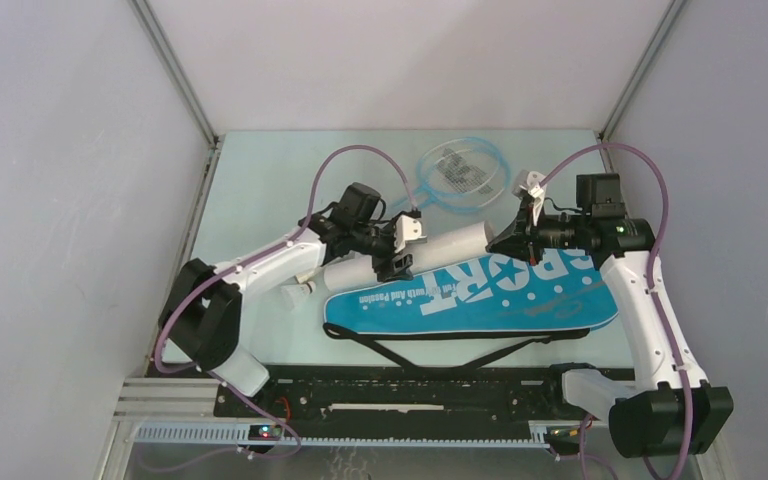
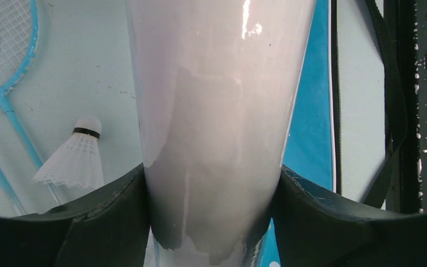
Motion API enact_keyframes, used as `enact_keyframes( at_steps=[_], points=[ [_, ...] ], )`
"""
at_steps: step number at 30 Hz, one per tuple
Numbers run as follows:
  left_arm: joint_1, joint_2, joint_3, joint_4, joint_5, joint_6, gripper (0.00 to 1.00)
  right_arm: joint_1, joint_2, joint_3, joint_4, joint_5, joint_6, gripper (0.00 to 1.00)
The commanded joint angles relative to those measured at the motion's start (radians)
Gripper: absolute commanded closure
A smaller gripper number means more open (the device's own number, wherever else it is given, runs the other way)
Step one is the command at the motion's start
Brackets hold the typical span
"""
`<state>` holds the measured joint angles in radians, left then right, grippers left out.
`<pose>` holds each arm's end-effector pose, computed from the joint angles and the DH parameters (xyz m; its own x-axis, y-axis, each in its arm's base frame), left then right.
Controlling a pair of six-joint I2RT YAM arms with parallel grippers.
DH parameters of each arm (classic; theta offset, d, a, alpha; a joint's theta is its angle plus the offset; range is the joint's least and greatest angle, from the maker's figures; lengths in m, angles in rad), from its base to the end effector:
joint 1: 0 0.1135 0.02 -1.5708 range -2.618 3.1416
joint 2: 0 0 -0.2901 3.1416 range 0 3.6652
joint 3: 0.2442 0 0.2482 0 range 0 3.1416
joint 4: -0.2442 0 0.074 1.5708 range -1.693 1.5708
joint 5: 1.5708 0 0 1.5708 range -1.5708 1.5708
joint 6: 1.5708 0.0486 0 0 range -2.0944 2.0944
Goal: Pack up the badminton gear
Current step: Open the lid of the shuttle tube.
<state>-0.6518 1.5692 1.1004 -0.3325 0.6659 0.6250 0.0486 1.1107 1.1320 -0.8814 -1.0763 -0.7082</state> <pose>0.2518 -0.2299 0.2677 0.0160 0.5666 -0.8239 0.9981 0.0406 0.0473 0.1917 0.0522 0.3650 -0.1869 -0.3182 -0.9294 -0.9455 0.3149 0.0824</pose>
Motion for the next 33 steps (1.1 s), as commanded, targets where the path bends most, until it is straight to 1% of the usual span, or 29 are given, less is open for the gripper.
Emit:
enact_keyframes(
  at_steps=[1, 3, 8, 10, 13, 14, 17, 21, 24, 33],
  points=[
    [-0.015, 0.015, 0.060, 0.029, 0.018, -0.035, 0.31, 0.007, -0.023, 0.000, -0.001, -0.009, 0.025, 1.00],
    [-0.021, 0.016, 0.063, 0.034, 0.019, -0.050, 0.40, 0.007, -0.022, -0.001, 0.002, -0.003, 0.033, 1.00],
    [-0.024, -0.014, 0.059, 0.038, 0.004, -0.087, 0.68, 0.007, -0.020, 0.000, 0.031, 0.036, 0.085, 1.00],
    [-0.023, -0.040, 0.055, 0.027, -0.017, -0.080, 0.78, 0.005, -0.021, 0.000, 0.043, 0.037, 0.103, 1.00],
    [-0.022, -0.081, 0.044, -0.001, -0.046, -0.033, 0.95, 0.000, -0.016, -0.001, 0.048, 0.011, 0.114, 1.00],
    [-0.023, -0.099, 0.034, -0.003, -0.057, -0.014, 0.99, -0.002, -0.016, 0.000, 0.048, -0.002, 0.114, 1.00],
    [-0.021, -0.139, -0.007, 0.000, -0.074, 0.047, 1.00, -0.014, -0.021, -0.001, 0.031, -0.047, 0.094, 1.00],
    [-0.020, -0.167, -0.047, 0.000, -0.095, 0.106, 1.00, -0.026, -0.023, 0.013, -0.047, -0.085, 0.024, 1.00],
    [-0.016, -0.183, -0.062, 0.002, -0.102, 0.122, 1.00, -0.030, -0.028, 0.014, -0.074, -0.101, 0.005, 1.00],
    [0.014, -0.219, -0.078, 0.005, -0.111, 0.145, 1.00, -0.041, -0.048, 0.015, -0.087, -0.130, -0.011, 1.00]
  ],
)
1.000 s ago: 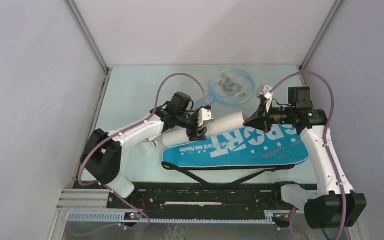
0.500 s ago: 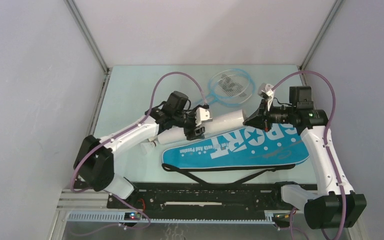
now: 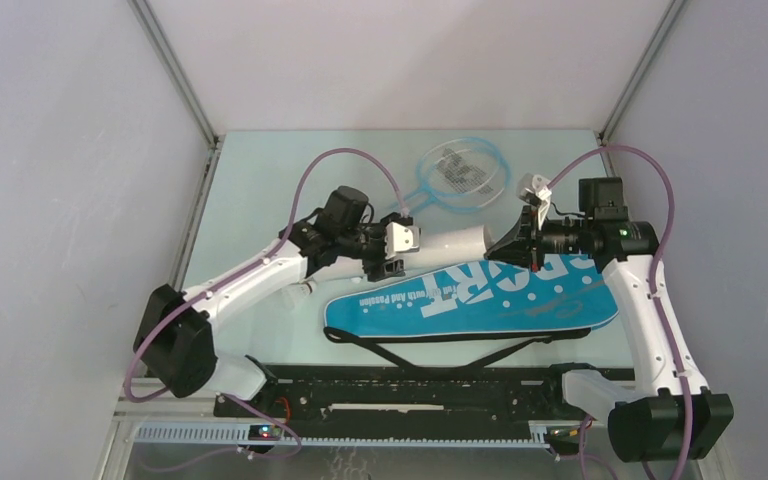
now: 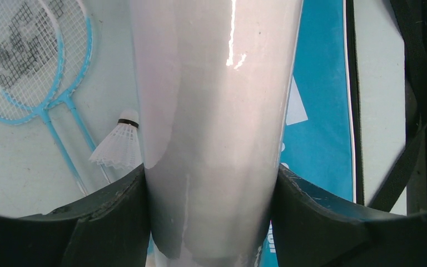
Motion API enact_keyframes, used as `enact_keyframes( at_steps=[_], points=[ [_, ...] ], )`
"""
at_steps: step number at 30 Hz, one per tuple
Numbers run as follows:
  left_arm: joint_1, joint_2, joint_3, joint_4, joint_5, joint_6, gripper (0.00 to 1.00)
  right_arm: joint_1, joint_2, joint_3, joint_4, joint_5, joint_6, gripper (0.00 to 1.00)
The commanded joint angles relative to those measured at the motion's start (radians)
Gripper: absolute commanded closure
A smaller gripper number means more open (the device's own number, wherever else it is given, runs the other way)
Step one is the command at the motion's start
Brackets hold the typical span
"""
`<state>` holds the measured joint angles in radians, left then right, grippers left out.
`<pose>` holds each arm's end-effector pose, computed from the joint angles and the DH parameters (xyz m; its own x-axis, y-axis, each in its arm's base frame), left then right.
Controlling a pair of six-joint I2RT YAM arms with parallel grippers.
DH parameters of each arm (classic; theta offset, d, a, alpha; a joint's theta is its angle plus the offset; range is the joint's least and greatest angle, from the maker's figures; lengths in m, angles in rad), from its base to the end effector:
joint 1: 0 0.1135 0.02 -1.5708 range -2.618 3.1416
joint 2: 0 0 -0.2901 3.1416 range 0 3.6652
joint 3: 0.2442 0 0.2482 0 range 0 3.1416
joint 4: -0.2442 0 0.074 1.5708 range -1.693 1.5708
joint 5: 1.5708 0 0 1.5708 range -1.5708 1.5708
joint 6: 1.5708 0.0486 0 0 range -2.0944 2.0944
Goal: Pack up the badminton gear
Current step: Open the lid of the shuttle tube.
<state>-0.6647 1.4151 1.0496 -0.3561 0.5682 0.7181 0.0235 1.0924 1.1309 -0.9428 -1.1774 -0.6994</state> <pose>0.2261 -0.2104 0.2941 0.1597 0.5794 -0.7992 0.9731 0.0438 0.2263 0.1810 0.0492 0.3675 -0.2280 -0.2522 -0.9404 -0.9496 0.2711 0.1575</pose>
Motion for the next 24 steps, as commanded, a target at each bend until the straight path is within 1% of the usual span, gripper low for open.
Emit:
enact_keyframes(
  at_steps=[1, 3, 7, 15, 24],
  points=[
    [0.032, -0.071, -0.029, 0.032, -0.014, 0.052, 1.00, -0.016, -0.032, 0.016, -0.027, -0.032, -0.023, 1.00],
    [0.038, -0.083, -0.032, 0.032, -0.014, 0.055, 1.00, -0.043, -0.036, 0.015, -0.034, -0.037, -0.028, 1.00],
    [0.043, -0.098, -0.035, 0.022, -0.030, 0.074, 1.00, -0.046, -0.042, 0.016, -0.033, -0.044, -0.022, 1.00],
    [0.045, -0.105, -0.048, 0.011, -0.041, 0.112, 1.00, -0.033, -0.043, 0.016, -0.040, -0.050, -0.022, 1.00],
    [0.076, -0.113, -0.066, 0.007, -0.043, 0.145, 1.00, -0.028, -0.048, 0.016, -0.057, -0.048, -0.038, 1.00]
  ],
)
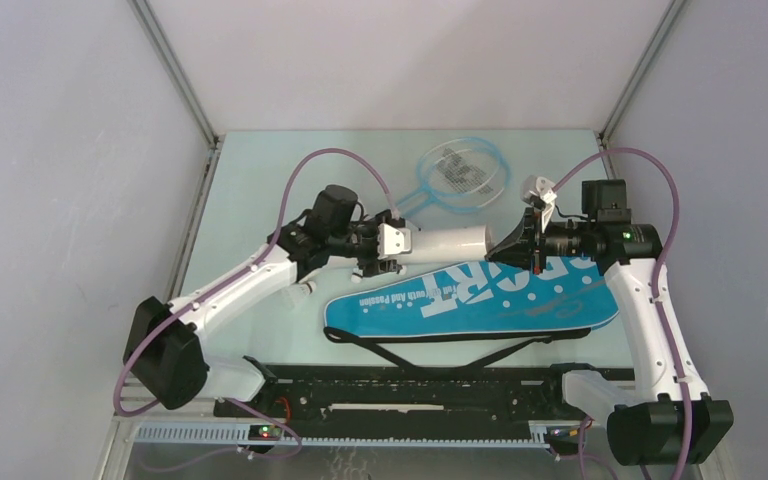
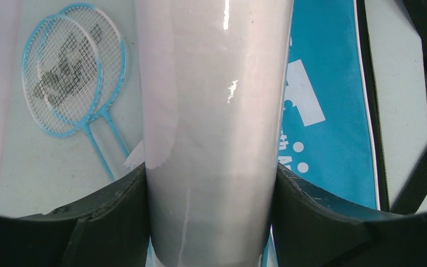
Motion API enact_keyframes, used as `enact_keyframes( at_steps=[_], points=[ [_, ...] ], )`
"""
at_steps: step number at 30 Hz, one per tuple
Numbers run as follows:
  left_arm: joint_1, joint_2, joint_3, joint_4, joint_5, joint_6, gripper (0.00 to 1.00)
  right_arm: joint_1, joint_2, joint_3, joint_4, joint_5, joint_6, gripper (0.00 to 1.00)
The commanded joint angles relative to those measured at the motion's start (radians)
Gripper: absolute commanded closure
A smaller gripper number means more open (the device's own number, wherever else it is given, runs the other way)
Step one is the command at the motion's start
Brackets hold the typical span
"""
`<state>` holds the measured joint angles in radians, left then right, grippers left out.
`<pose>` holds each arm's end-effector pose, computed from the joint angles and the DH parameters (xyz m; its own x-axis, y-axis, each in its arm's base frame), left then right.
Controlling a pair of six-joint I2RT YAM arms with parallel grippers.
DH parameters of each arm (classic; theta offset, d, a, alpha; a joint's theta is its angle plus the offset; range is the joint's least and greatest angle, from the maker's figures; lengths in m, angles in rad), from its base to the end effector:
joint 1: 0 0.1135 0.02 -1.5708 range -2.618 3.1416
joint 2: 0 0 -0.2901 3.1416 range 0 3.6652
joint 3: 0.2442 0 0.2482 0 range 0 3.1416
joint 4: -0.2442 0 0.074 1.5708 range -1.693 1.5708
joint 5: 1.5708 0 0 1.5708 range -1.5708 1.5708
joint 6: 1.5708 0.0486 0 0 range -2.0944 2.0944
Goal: Pack up the badminton gear
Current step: Open the lid of the shuttle tube, then place the lid at the center of the board.
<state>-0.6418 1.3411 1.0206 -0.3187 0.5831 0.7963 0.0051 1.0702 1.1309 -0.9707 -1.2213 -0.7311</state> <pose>0.2190 -0.1971 0.3087 0.2760 0.5386 -0.7961 0.9386 0.0274 0.3439 0.1729 0.0465 0.3710 -0.2016 -0.2297 -0.9522 -0.9577 0.2500 0.1424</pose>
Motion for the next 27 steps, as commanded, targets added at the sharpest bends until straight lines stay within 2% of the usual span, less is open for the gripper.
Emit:
enact_keyframes(
  at_steps=[1, 10, 16, 19, 23, 27],
  points=[
    [0.056, -0.039, -0.038, -0.031, -0.059, 0.071, 1.00, -0.009, -0.026, 0.015, -0.030, -0.004, -0.006, 1.00],
    [0.075, -0.048, -0.049, -0.036, -0.075, 0.092, 1.00, -0.008, -0.017, 0.030, -0.040, -0.004, -0.014, 1.00],
    [0.096, -0.048, -0.033, -0.066, -0.096, 0.074, 1.00, -0.008, -0.021, 0.038, 0.034, 0.076, 0.076, 1.00],
    [0.121, -0.056, -0.015, -0.085, -0.107, 0.039, 1.00, -0.008, -0.019, 0.040, 0.158, 0.272, 0.222, 1.00],
    [0.143, -0.092, -0.002, -0.106, -0.157, -0.013, 1.00, 0.090, 0.051, 0.031, 0.263, 0.649, 0.304, 1.00],
    [0.181, -0.139, -0.001, -0.117, -0.180, -0.070, 1.00, 0.110, 0.181, 0.031, 0.353, 0.783, 0.359, 1.00]
  ],
)
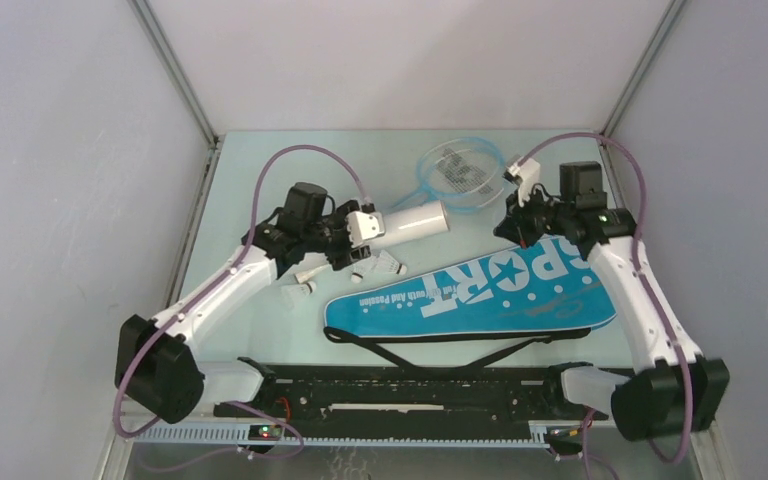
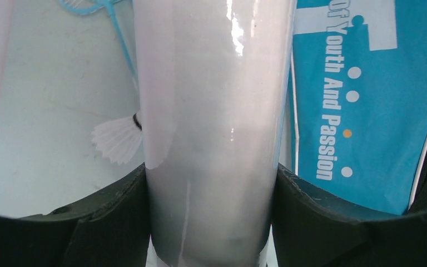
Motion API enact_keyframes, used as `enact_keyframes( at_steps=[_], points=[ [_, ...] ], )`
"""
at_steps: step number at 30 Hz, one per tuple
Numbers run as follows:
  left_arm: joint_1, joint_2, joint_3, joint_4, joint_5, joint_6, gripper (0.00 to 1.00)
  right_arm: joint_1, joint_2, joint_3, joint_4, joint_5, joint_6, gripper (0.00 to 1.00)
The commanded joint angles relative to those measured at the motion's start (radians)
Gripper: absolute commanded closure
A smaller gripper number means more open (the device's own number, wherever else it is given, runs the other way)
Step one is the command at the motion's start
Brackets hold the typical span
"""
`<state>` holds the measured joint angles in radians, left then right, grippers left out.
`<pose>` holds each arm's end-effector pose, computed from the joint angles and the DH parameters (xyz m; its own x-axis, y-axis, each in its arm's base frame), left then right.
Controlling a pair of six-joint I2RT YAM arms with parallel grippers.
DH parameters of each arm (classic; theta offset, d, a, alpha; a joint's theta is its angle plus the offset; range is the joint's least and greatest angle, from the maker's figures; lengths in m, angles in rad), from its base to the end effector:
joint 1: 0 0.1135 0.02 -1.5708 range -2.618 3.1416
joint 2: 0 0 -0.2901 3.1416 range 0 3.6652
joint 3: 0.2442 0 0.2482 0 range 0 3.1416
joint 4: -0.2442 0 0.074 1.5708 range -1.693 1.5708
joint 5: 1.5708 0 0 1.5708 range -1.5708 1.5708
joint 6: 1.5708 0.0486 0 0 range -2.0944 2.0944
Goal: Pack up the badminton gear
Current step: Place the lid at the center of the board.
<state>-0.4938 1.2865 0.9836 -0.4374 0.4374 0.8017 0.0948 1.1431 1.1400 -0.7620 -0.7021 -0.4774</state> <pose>0.2311 -0.1478 0.2978 0.0933 0.6890 -0.7188 0.9169 0.2219 0.3318 0.2169 0.0521 0.3598 -0.3661 -0.3872 -0.8462 -0.7929 0.6058 0.0659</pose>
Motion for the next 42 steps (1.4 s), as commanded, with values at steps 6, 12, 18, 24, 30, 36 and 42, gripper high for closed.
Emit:
enact_keyframes(
  at_steps=[6, 12, 18, 24, 30, 36, 42],
  points=[
    [0.110, -0.161, 0.030, 0.002, -0.055, -0.169, 1.00, 0.060, 0.312, 0.056, 0.278, 0.433, 0.126, 1.00],
    [0.221, -0.211, 0.039, 0.001, -0.037, -0.224, 0.97, 0.091, 0.580, 0.193, 0.274, 0.472, 0.152, 1.00],
    [0.287, -0.238, 0.046, 0.006, -0.003, -0.242, 0.96, 0.124, 0.780, 0.327, 0.229, 0.537, 0.173, 0.99],
    [0.291, -0.249, 0.052, 0.000, -0.017, -0.242, 0.96, 0.164, 0.862, 0.360, 0.184, 0.580, 0.169, 0.92],
    [0.290, -0.242, 0.058, -0.004, -0.017, -0.238, 0.95, 0.177, 0.858, 0.342, 0.129, 0.559, 0.169, 0.75],
    [0.291, -0.239, 0.050, 0.004, -0.012, -0.252, 0.95, 0.185, 0.780, 0.317, 0.129, 0.523, 0.172, 0.40],
    [0.311, -0.239, 0.033, 0.037, -0.009, -0.287, 0.95, 0.221, 0.702, 0.358, 0.134, 0.439, 0.180, 0.33]
  ],
)
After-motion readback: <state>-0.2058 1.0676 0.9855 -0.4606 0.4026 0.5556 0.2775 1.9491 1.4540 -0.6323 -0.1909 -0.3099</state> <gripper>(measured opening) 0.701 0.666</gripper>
